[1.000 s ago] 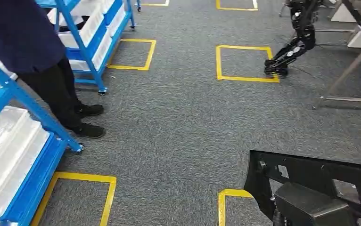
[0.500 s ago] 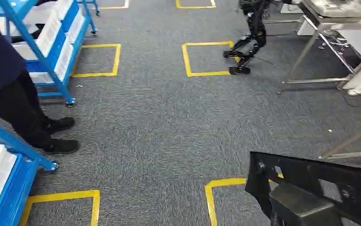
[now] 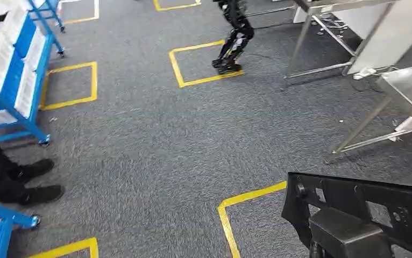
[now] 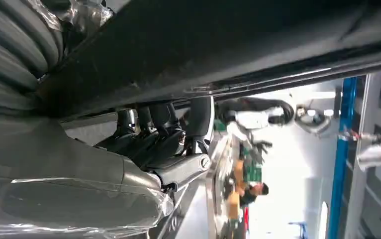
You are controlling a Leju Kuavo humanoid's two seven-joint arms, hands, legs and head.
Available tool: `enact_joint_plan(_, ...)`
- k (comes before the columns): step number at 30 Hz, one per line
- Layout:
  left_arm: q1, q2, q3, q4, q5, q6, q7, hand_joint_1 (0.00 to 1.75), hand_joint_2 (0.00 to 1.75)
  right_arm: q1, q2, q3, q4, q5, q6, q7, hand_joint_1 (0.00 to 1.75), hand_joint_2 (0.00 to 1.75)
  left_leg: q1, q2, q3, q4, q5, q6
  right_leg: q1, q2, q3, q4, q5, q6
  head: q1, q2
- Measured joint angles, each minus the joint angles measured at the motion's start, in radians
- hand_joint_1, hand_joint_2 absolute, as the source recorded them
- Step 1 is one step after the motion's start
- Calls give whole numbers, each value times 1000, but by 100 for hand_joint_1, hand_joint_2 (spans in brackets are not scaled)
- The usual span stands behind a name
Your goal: Take the parts from the cabinet and place them on the table.
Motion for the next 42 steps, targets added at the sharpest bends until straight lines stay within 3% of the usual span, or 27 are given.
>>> enact_joint_plan(1, 2, -1, 0, 0, 0, 0, 0, 0, 0, 0, 0, 0, 0, 1, 0, 0, 175, 175, 0, -2, -32, 56, -7, -2, 0, 18, 0, 2, 0, 0, 0, 0)
enact_joint_plan(2, 2, -1, 0, 0, 0, 0, 0, 0, 0, 0, 0, 0, 0, 3, 0, 0, 175, 175, 1, -2, -37, 57, 10, -2, 0, 32, 0, 4, -1, 0, 0, 0)
enact_joint_plan(4, 2, 0, -4, 0, 0, 0, 0, 0, 0, 1, 0, 0, 0, 3, -2, 0, 175, 175, 4, -8, 10, -70, 107, -1, -2, 66, 5, 8, -3, 3, 0, 0)
enact_joint_plan(5, 2, 0, -5, 0, 0, -1, -1, 0, 0, 1, 0, 0, 0, 3, -2, 0, 175, 175, 7, -30, 45, -155, 153, -1, -3, 78, 7, 11, -6, 7, 0, 0)
enact_joint_plan(6, 6, 0, -6, 0, 0, -1, -1, 0, 0, 1, 0, 0, 0, 3, -3, 0, 175, 175, 14, -94, 64, -208, 161, 0, -5, 87, 1, 16, -8, 12, 0, 0)
enact_joint_plan(7, 5, 0, -6, 0, 0, -2, -2, 0, 0, -1, 0, 0, 0, 4, -3, 0, 175, 175, 14, -115, 66, -230, 153, 3, 1, 100, -8, 29, -11, 19, 1, 0)
enact_joint_plan(10, 2, 0, -10, 0, 0, -3, -2, 0, 0, 3, 0, 0, 0, 9, -4, 0, 175, 175, 7, -78, 69, -224, 157, 20, -6, 138, -19, 18, 2, 42, -1, 0)
enact_joint_plan(11, 2, -2, -11, 0, 0, -3, -2, 0, 0, 4, 0, 0, 0, 10, -7, 0, 175, 175, 16, -61, 70, -237, 165, 32, -8, 147, -21, 23, 0, 46, 0, 0)
enact_joint_plan(13, 0, -2, -15, 0, 0, -3, -4, 0, 0, 4, 0, 0, 0, 14, -16, 0, 175, 175, 10, -35, 73, -243, 170, 44, -1, 40, -54, 92, -51, 50, 5, 0)
enact_joint_plan(14, 1, -2, -16, 0, 0, -3, -4, 0, 0, 3, 0, 0, 0, 19, -19, 0, 175, 175, 7, -20, 71, -243, 169, 47, -2, 15, -93, 169, -93, 54, 5, 0)
enact_joint_plan(16, 5, -2, -18, 0, 0, -3, -4, 0, 0, 3, 0, 0, 0, 28, -21, 0, 175, 175, 2, 15, 70, -243, 166, 51, -6, 0, -160, 308, -144, 59, 5, 0)
enact_joint_plan(17, 5, -2, -18, 0, 0, -3, -4, 0, 0, 3, 0, 0, 0, 33, -25, 0, 175, 175, 1, 30, 70, -242, 165, 50, -8, -2, -165, 320, -137, 60, 5, 0)
enact_joint_plan(18, 5, -2, -19, 0, 0, -3, -4, 0, 0, 4, 0, 0, 1, 36, -29, 0, 175, 175, 1, 44, 71, -242, 163, 49, -9, -6, -144, 281, -106, 60, 5, 0)
enact_joint_plan(20, 2, -3, -20, 0, 0, -3, -4, 0, 0, 4, 0, 0, 1, 37, -32, 0, 175, 175, 1, 65, 79, -242, 157, 46, -7, -30, -49, 115, -26, 53, 5, 0)
enact_joint_plan(21, 1, -5, -21, 0, 0, -3, -5, 0, 0, 4, 0, 0, 0, 37, -32, 0, 175, 175, 0, 74, 87, -242, 154, 42, -2, -73, 2, 28, -6, 44, 5, 0)
enact_joint_plan(22, 1, -6, -21, 0, 0, -3, -5, 0, 0, 2, 0, 0, 1, 37, -32, 0, 175, 175, -7, 84, 87, -240, 149, 34, 8, -84, 6, 14, -16, 40, 5, 0)
enact_joint_plan(26, -8, -8, -22, 0, 0, -3, -5, 0, 0, 6, 0, 1, 0, 39, -34, 0, 175, 175, -7, 116, 105, -248, 145, 15, 5, -37, 4, -1, -8, 19, 4, 0)
enact_joint_plan(28, -7, -8, -23, 0, 0, -3, -6, 0, 0, 5, 1, 2, 0, 71, -63, 0, 175, 175, 0, 20, 81, -186, 97, 8, -4, -21, 13, -11, 0, 9, 4, 0)
enact_joint_plan(31, -1, -8, -23, 0, 0, -3, -5, 0, 0, 5, 2, 6, 0, 110, -92, 0, 175, 175, 2, -3, -26, 35, -3, 2, -3, 13, 10, -10, 0, 3, 4, 0)
enact_joint_plan(32, -1, -8, -23, 0, 0, -3, -5, 0, 0, 5, 2, 7, 1, 123, -97, 0, 175, 175, 3, -3, -43, 64, 3, -1, -3, 29, 10, -7, 0, 3, 4, 0)
enact_joint_plan(33, 0, -8, -23, 0, 0, -3, -4, 0, 0, 6, 2, 8, 2, 137, -103, 0, 175, 175, 4, -3, -36, 39, 35, -1, -3, 44, 11, -4, -1, 4, 4, 0)
enact_joint_plan(35, 0, -8, -23, 0, 0, -2, -3, 0, 0, 6, 2, 13, 2, 162, -111, 0, 175, 175, 9, -18, 27, -115, 135, -1, -7, 75, 11, 7, -8, 12, 4, 0)
enact_joint_plan(36, 1, -8, -23, 0, 0, -2, -3, 0, 0, 6, 2, 16, 3, 174, -112, 0, 175, 175, 14, -55, 57, -195, 170, -1, -8, 87, 9, 14, -12, 18, 4, 0)
enact_joint_plan(37, 4, -8, -24, 0, 0, -2, -3, 0, 0, 5, 2, 18, 3, 189, -117, 0, 175, 175, 15, -113, 63, -207, 149, -1, -5, 97, 2, 21, -15, 24, 4, 0)
enact_joint_plan(39, -1, -8, -24, 0, 0, -3, -5, 0, 0, 7, 2, 27, 4, 217, -130, 0, 175, 175, 10, -100, 63, -219, 151, 7, -9, 120, -10, 27, -11, 37, 5, 0)
enact_joint_plan(41, -2, -8, -26, 0, 0, -3, -5, 0, 0, 10, 2, 31, 4, 244, -147, 1, 175, 175, 13, -74, 70, -226, 157, 25, -10, 149, -15, 18, -2, 51, 5, 0)
enact_joint_plan(42, -4, -10, -26, 0, 0, -4, -5, 0, 0, 12, 2, 31, 5, 263, -161, 2, 175, 175, 17, -58, 72, -235, 163, 33, -10, 114, -15, 28, -9, 52, 4, 0)
